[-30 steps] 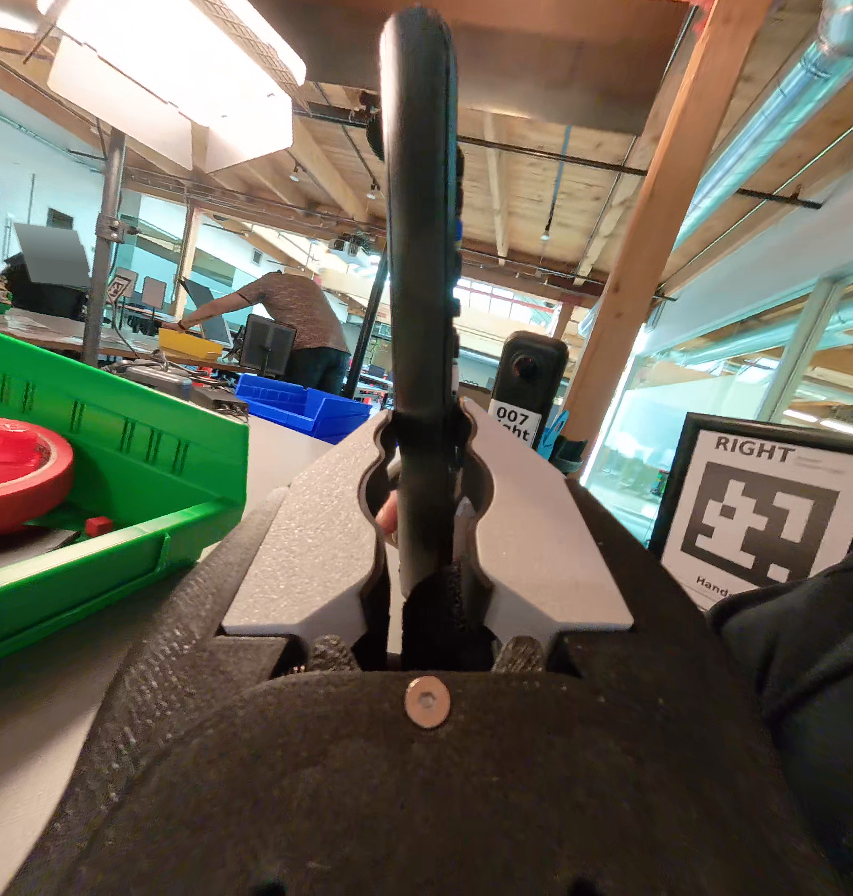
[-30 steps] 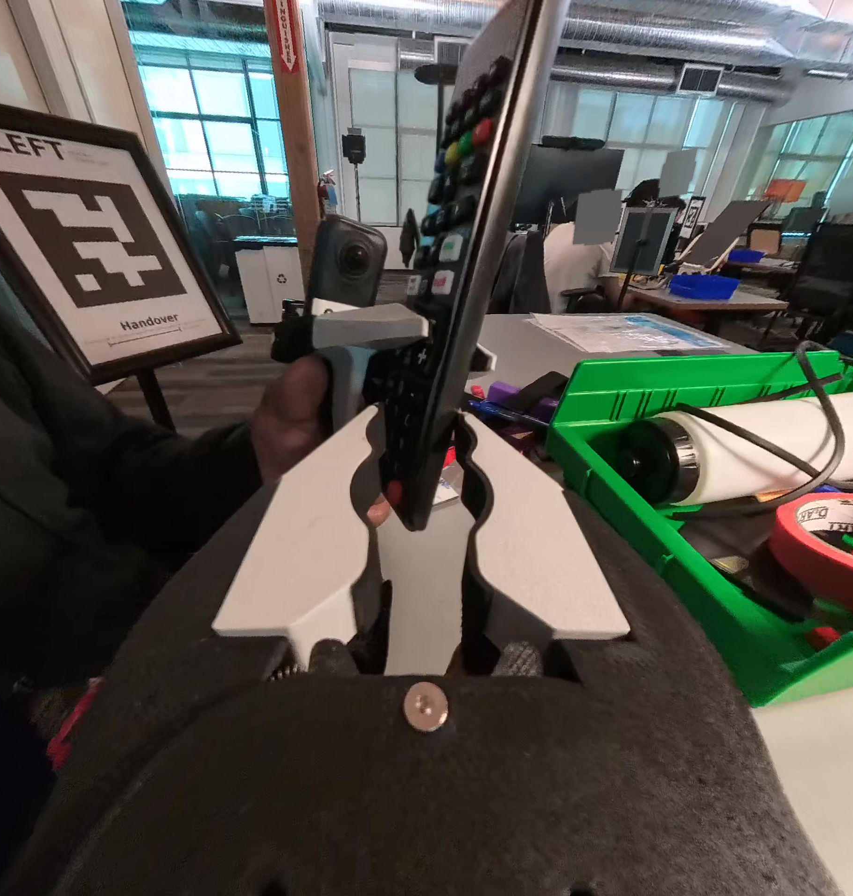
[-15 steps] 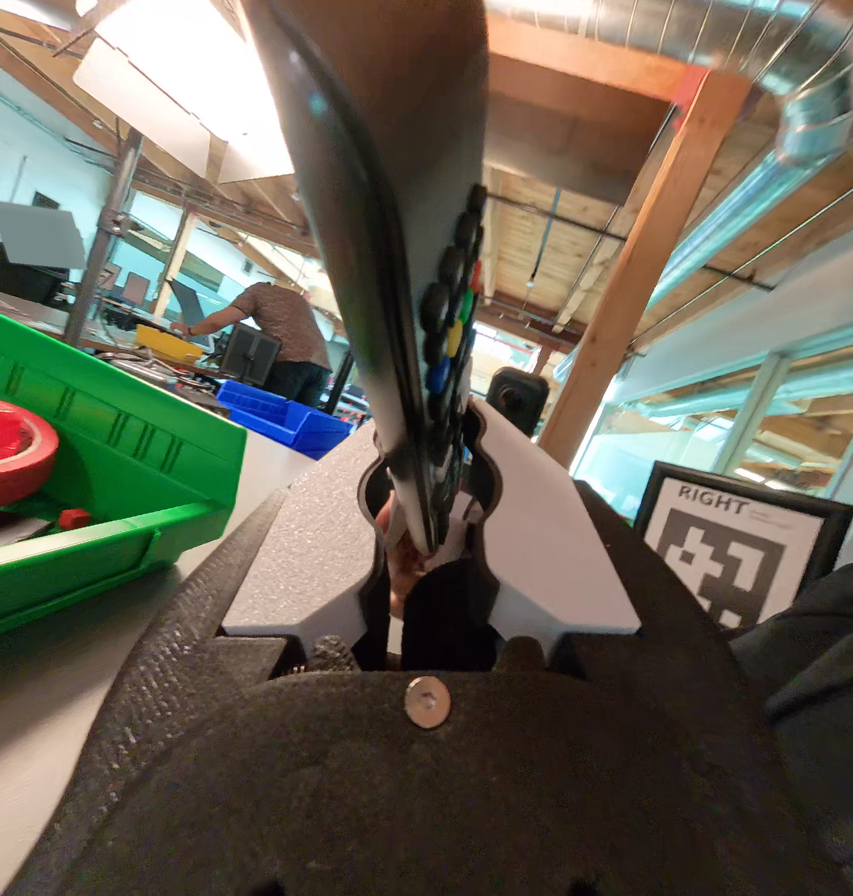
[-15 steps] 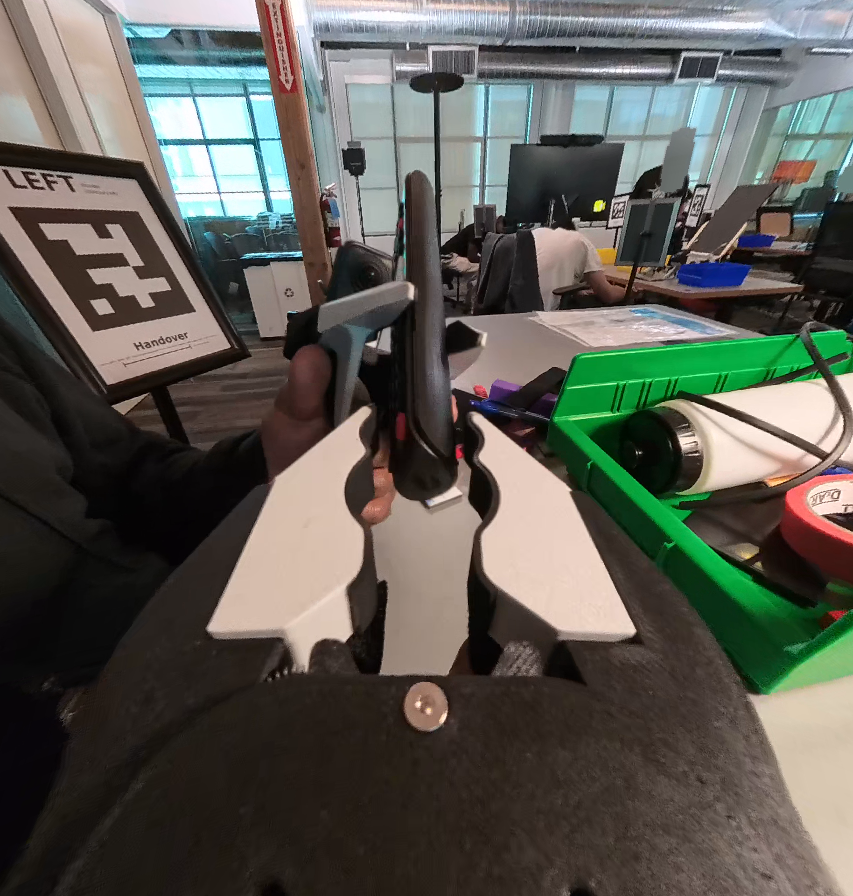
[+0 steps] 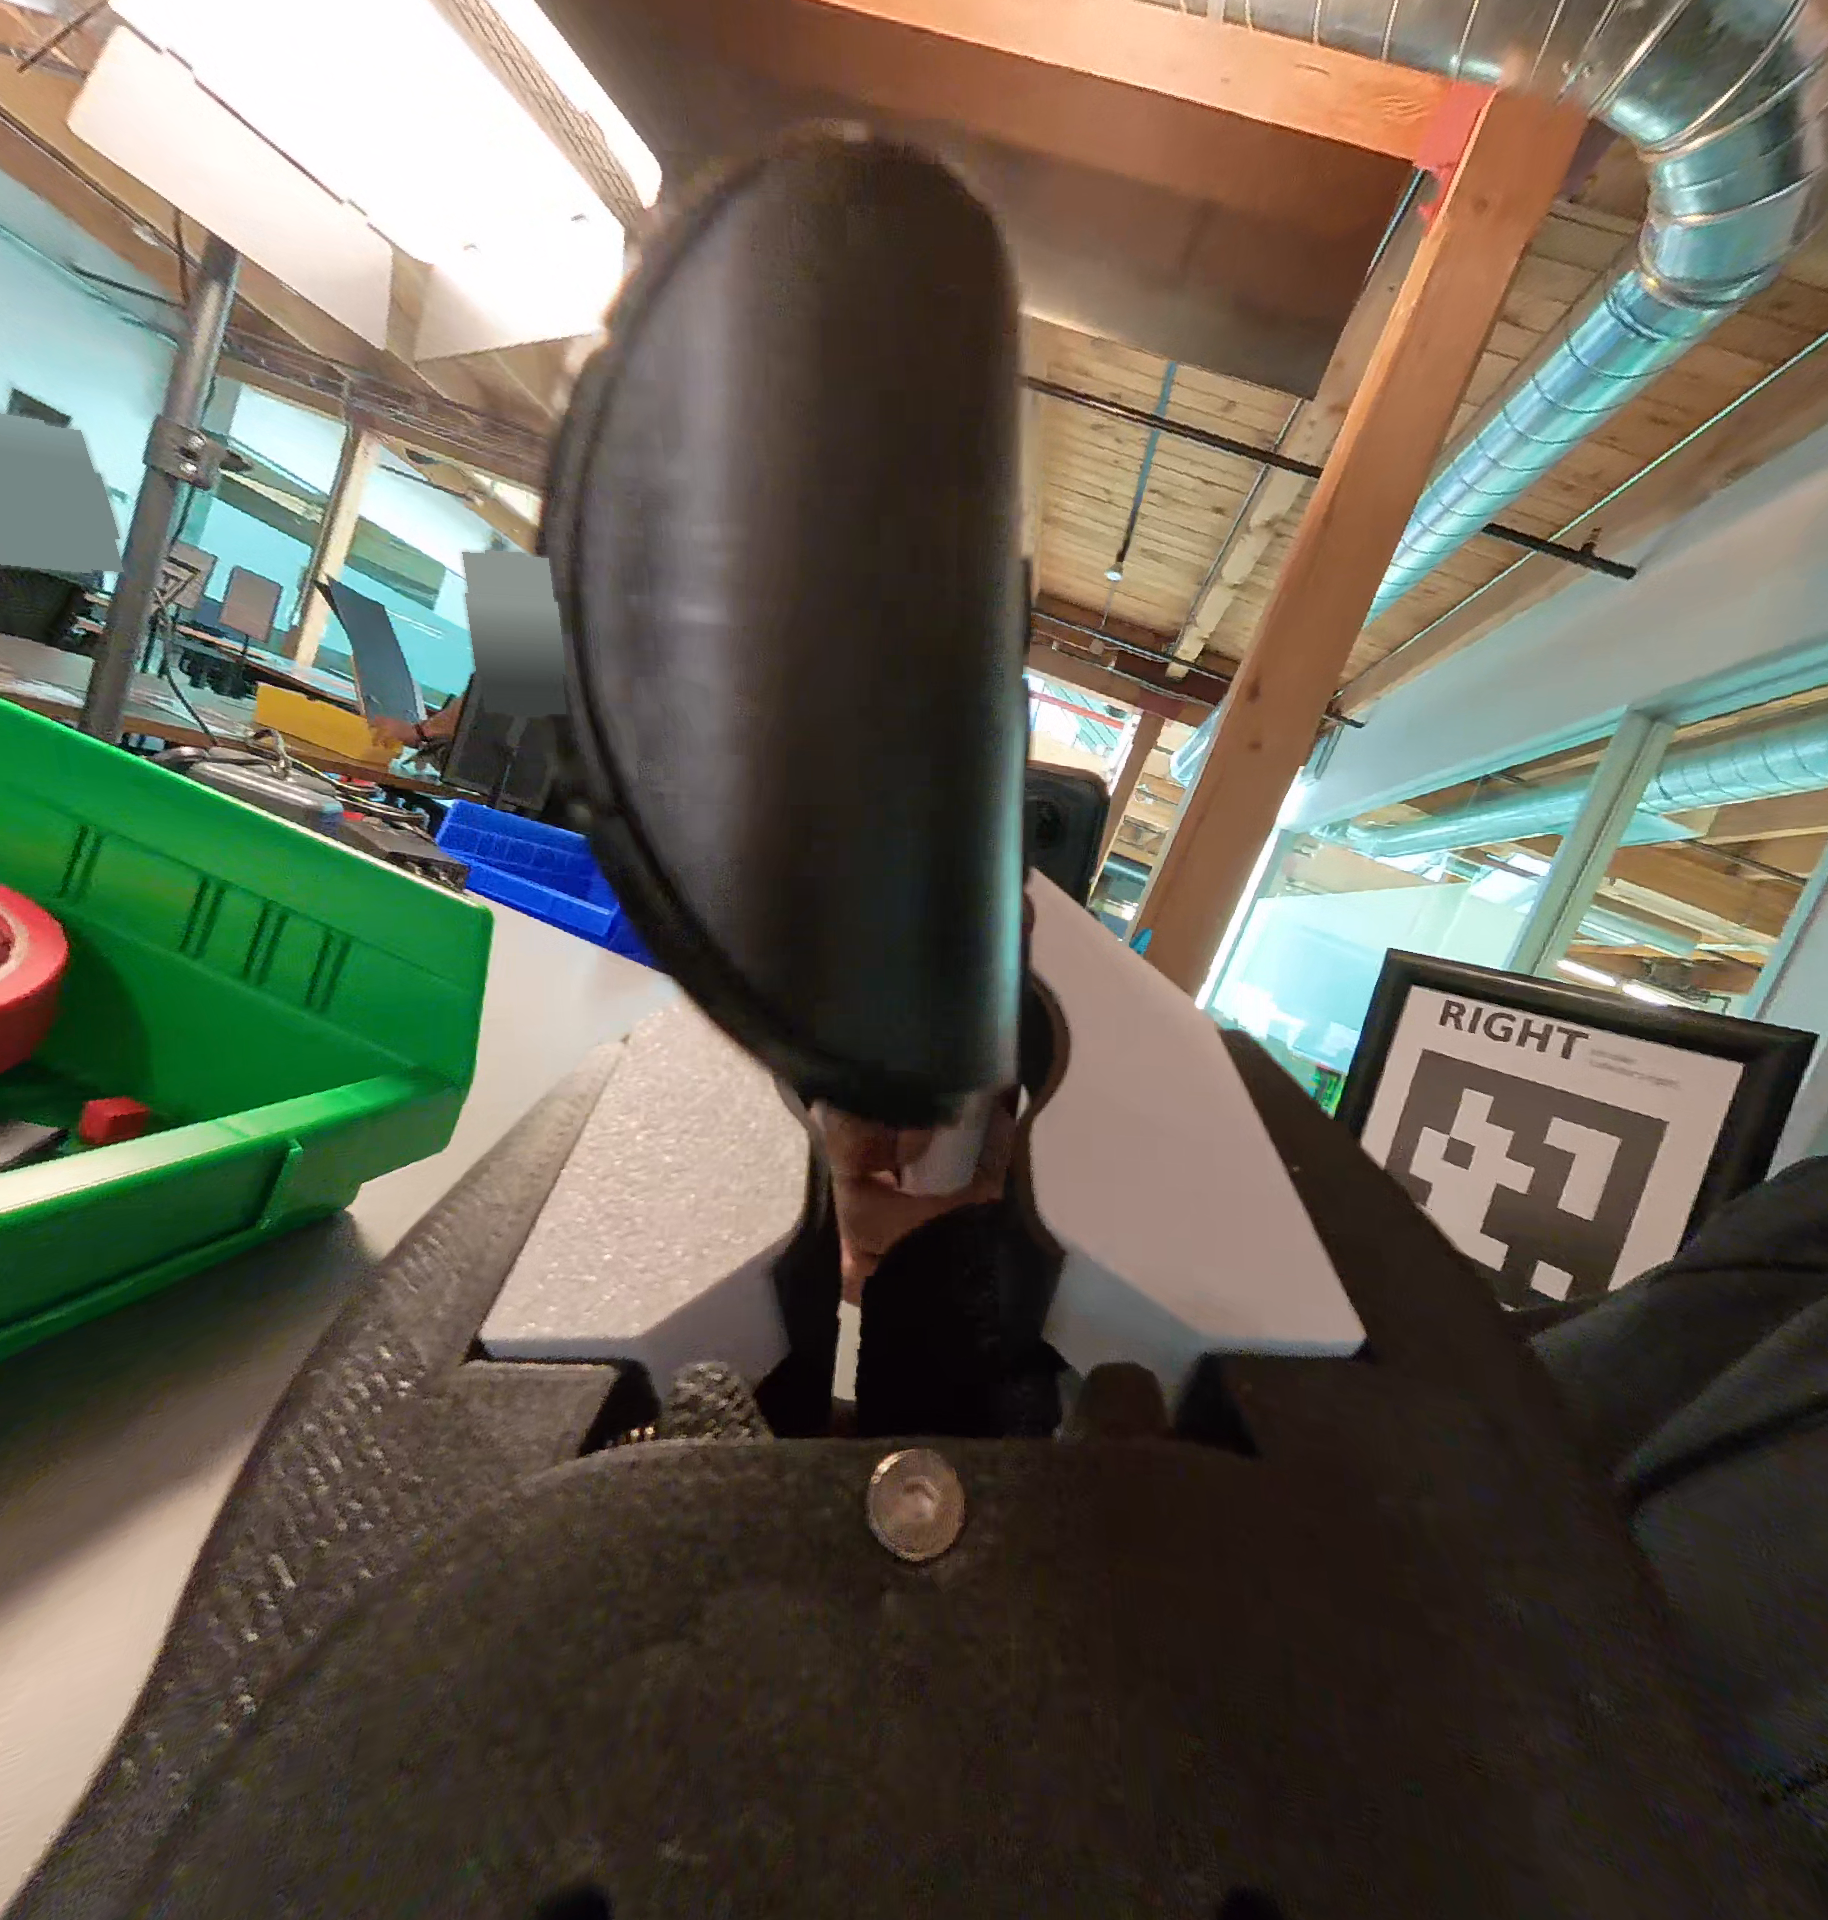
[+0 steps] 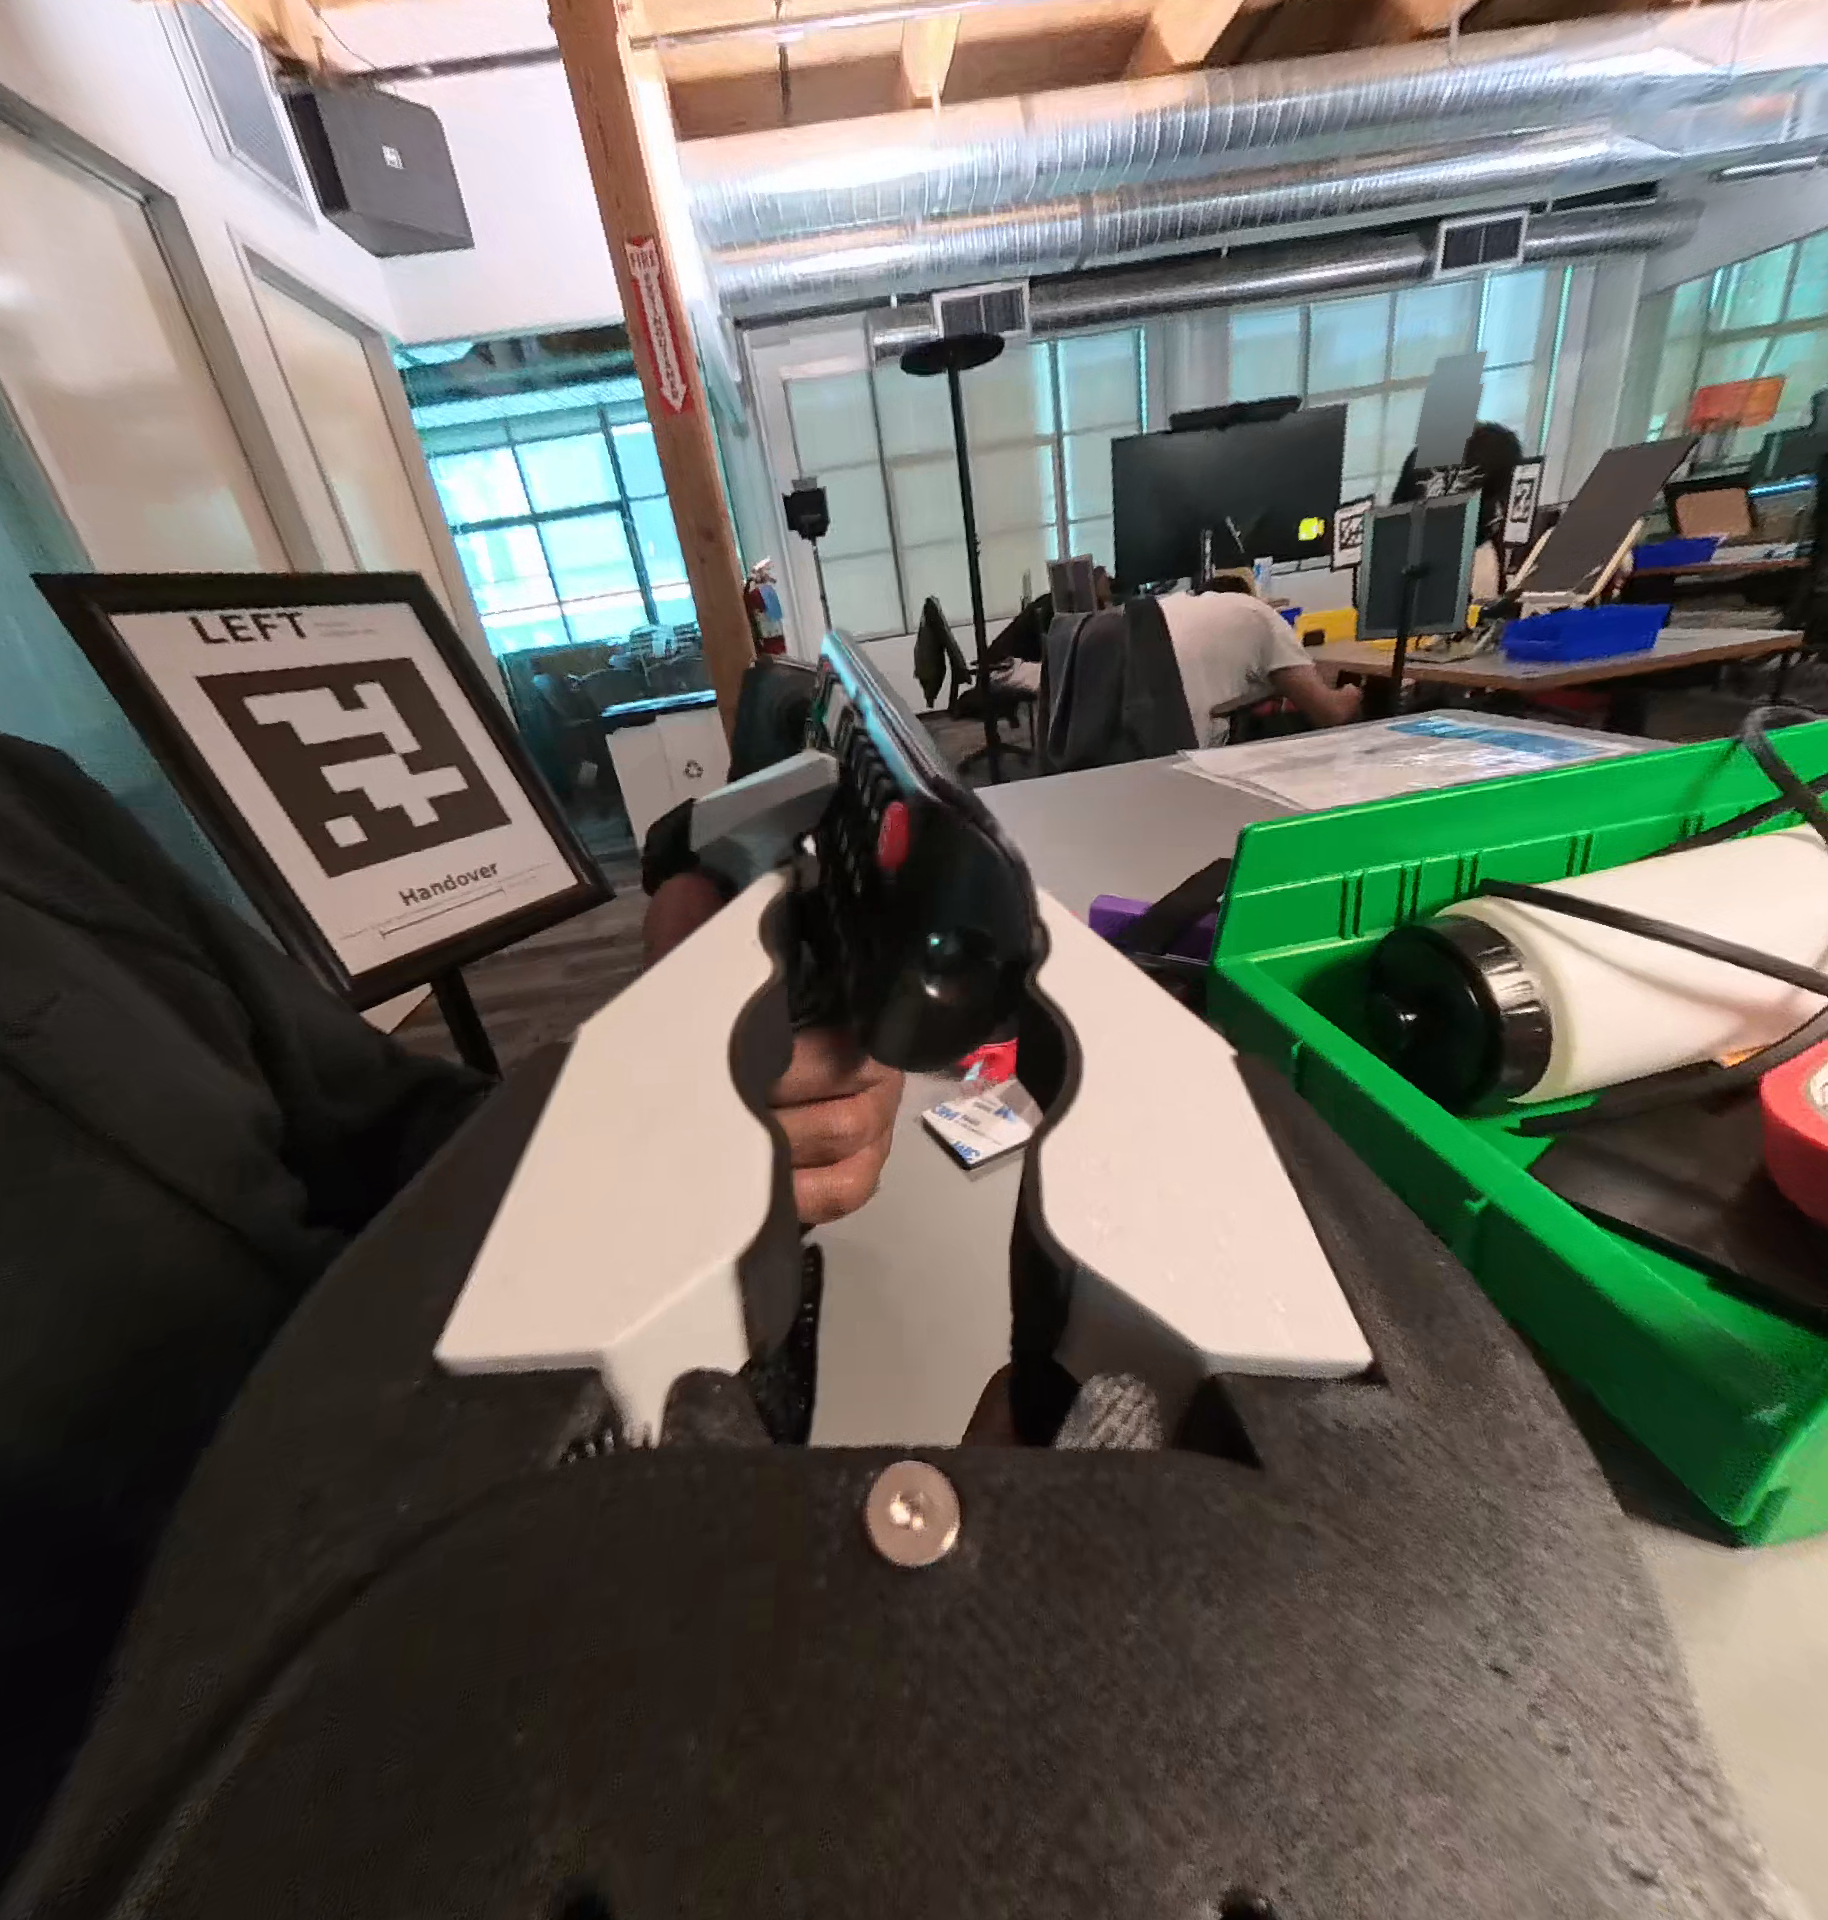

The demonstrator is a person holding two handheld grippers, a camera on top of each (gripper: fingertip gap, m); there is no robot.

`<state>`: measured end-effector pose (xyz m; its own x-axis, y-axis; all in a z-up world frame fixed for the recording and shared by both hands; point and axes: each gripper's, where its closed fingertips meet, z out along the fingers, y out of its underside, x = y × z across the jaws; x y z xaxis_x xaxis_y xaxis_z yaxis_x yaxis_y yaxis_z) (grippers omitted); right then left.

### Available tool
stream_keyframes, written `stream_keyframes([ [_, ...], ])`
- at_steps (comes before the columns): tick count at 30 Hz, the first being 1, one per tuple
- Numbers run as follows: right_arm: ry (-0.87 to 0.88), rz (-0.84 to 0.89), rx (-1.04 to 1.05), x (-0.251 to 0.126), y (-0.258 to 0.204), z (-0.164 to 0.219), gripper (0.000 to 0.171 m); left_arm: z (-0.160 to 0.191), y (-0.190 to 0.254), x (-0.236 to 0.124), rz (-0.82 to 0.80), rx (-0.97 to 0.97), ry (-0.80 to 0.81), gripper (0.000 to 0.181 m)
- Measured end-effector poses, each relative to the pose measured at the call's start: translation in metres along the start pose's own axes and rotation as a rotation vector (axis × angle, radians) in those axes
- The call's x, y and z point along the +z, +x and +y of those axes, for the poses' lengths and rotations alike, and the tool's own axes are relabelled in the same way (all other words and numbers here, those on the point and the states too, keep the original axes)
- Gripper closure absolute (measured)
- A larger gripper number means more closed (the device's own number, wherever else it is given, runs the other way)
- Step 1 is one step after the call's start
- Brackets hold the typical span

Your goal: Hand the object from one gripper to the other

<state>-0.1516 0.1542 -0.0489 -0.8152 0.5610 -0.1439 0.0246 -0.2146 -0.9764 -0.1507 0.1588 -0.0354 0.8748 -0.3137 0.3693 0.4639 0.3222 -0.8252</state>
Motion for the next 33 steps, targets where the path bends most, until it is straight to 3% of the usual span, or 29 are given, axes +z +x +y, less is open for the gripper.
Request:
stream_keyframes([
  [4,0.024,0.008,-0.019,-0.005,0.002,-0.006,0.143,0.002,0.000,0.001,0.010,-0.041,-0.009,0.146],
  [13,0.126,-0.008,0.049,-0.006,0.001,-0.020,0.136,-0.004,0.004,-0.001,0.037,-0.033,0.032,0.151],
  [21,0.143,-0.020,0.053,-0.011,0.002,-0.024,0.145,-0.006,0.002,-0.003,0.048,-0.091,0.042,0.149],
  [26,0.176,-0.015,0.069,0.000,-0.003,-0.024,0.129,-0.014,0.006,-0.005,0.059,-0.058,0.091,0.155],
  [28,0.183,0.015,0.060,0.006,-0.001,-0.023,0.142,-0.014,0.006,-0.005,0.073,-0.088,0.096,0.155],
  [33,0.206,0.016,0.064,0.000,0.002,-0.028,0.146,-0.017,-0.003,-0.007,0.026,-0.110,0.109,0.140],
])
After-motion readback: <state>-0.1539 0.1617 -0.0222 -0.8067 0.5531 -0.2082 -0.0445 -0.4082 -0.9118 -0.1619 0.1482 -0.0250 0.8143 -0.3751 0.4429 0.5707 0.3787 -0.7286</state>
